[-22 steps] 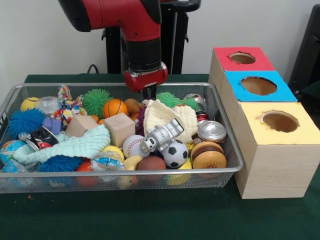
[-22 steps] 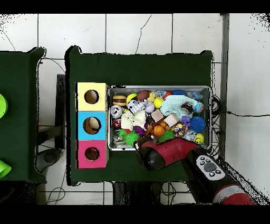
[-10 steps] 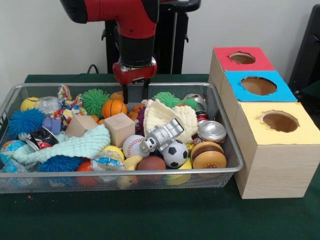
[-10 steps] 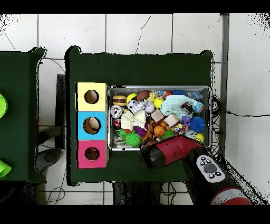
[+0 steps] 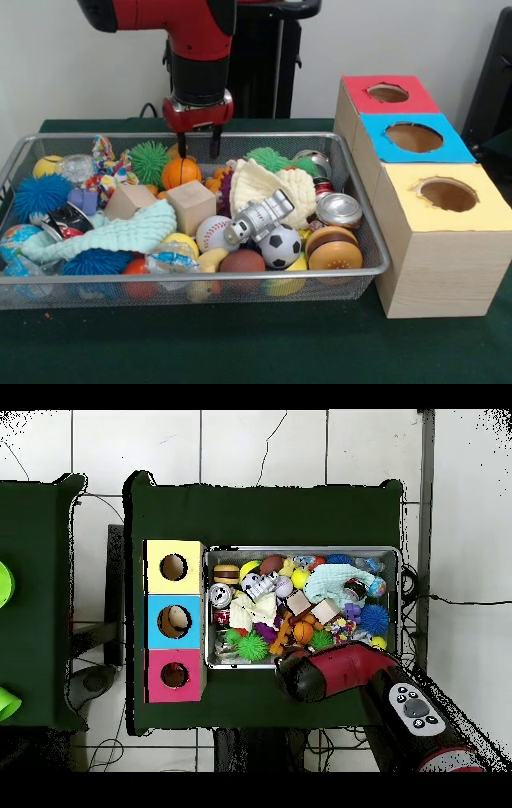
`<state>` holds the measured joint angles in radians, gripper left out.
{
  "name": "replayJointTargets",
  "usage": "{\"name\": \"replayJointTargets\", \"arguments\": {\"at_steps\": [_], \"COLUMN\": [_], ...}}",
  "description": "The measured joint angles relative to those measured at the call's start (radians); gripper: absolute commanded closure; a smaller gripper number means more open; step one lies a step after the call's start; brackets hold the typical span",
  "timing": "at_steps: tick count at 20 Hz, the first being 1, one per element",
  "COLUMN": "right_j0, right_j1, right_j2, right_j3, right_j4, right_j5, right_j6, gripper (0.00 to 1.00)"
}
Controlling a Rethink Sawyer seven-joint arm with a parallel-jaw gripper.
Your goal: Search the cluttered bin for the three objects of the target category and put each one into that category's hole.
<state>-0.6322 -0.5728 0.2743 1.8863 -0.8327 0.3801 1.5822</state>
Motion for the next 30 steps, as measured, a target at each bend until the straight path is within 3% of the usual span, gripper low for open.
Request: {"name": "replayJointTargets", "arguments": {"at_steps": [7,30], "right_j0": [0.002,0.182], "right_j1": [0.011,0.016], "right_j2": [-0.002,-0.136], "right_j3": [-0.01,-0.081], "right_j4": [0.0,-0.055], "right_j5": [-0.002,0.025], "right_j6": [0.0,0.0], "gripper": [0.0,0.0]}}
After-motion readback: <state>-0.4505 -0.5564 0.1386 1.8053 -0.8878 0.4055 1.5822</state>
